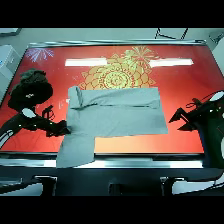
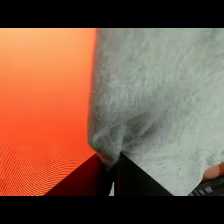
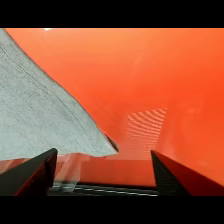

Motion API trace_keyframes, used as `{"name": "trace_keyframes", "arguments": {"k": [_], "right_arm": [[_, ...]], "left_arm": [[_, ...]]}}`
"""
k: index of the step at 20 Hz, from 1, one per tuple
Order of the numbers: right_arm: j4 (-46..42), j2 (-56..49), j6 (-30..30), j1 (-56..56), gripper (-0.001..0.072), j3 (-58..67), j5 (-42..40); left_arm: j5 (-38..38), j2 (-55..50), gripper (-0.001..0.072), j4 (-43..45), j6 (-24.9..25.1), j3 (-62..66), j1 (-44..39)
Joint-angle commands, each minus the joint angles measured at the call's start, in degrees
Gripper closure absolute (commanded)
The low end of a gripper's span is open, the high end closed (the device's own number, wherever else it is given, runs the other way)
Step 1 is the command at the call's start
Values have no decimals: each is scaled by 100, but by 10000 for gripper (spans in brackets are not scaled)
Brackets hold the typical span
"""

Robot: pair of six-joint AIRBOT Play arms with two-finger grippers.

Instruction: Fold the clothes and pants, and hang the long-sleeved shirts on hangers.

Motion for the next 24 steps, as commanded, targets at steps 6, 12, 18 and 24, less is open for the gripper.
{"name": "trace_keyframes", "arguments": {"k": [6,12,18,24], "right_arm": [[424,-210,-70,804,119,-348,-450],[461,-153,-177,1362,675,-136,-28],[323,1453,-400,1272,674,2590,-833],[118,3733,-376,1272,673,4387,-3086]], "left_arm": [[136,262,682,-76,0,-39,-98],[96,726,683,-72,15,459,-85],[68,2120,683,96,295,3851,-50],[1272,3040,683,109,2,7597,-52]]}}
